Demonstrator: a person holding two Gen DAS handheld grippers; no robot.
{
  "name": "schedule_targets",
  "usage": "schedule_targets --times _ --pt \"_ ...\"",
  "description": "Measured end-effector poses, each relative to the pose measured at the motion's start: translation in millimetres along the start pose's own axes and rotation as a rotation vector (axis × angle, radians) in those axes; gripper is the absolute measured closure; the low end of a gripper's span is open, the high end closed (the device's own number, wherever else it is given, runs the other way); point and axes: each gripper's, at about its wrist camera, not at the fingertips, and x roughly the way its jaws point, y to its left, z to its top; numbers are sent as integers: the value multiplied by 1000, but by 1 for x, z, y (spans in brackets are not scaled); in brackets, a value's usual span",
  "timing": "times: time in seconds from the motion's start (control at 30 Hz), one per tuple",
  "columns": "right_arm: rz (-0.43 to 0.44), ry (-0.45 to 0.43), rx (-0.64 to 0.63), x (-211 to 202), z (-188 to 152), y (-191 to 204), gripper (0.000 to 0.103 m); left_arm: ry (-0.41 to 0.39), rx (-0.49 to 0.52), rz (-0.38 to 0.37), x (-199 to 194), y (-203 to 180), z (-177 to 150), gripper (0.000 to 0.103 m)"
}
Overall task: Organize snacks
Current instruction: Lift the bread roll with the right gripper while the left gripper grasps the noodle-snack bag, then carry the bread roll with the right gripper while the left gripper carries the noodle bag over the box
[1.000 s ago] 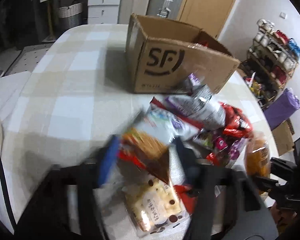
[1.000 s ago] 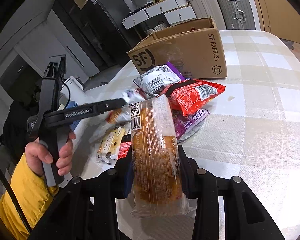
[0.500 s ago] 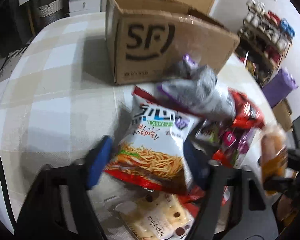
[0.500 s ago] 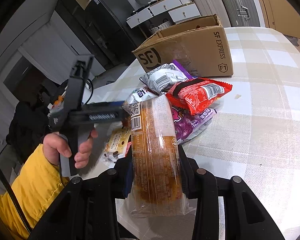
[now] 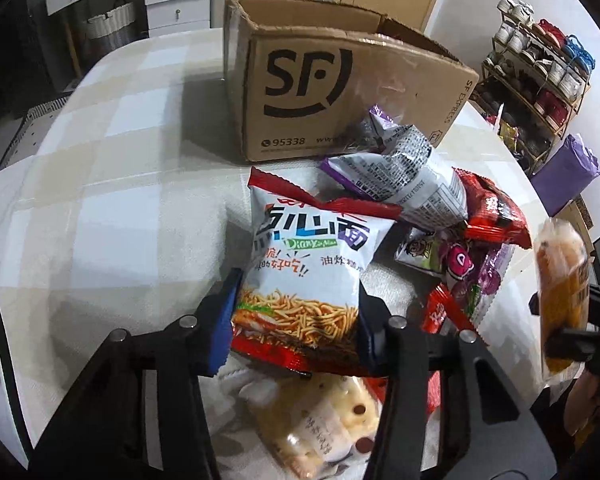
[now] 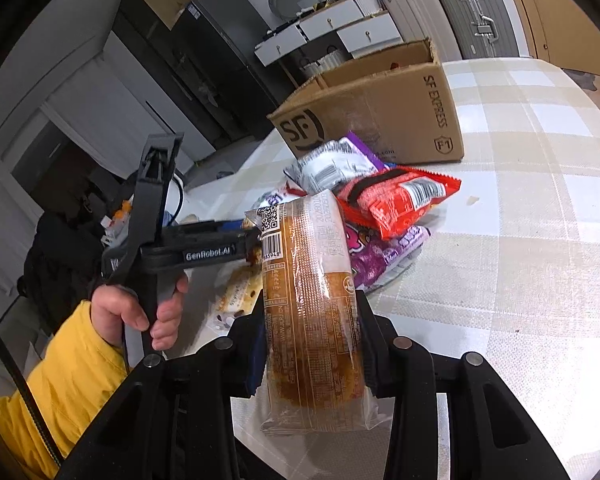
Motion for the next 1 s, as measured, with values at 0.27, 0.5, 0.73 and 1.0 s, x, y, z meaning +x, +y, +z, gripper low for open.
schedule_targets --times 0.27,0.5,0.73,1.0 --pt "9 -62 -33 -14 0 12 65 -55 -101 -18 -47 16 -22 57" --pt "-13 -95 -31 -17 1 18 65 -194 -109 -28 -102 -12 -45 56" --pt "-21 -124 -23 -21 2 19 65 -291 -132 -20 -137 -42 -83 56" --pt "-25 -134 -9 -22 3 15 65 -287 -145 -32 -140 -48 -98 56"
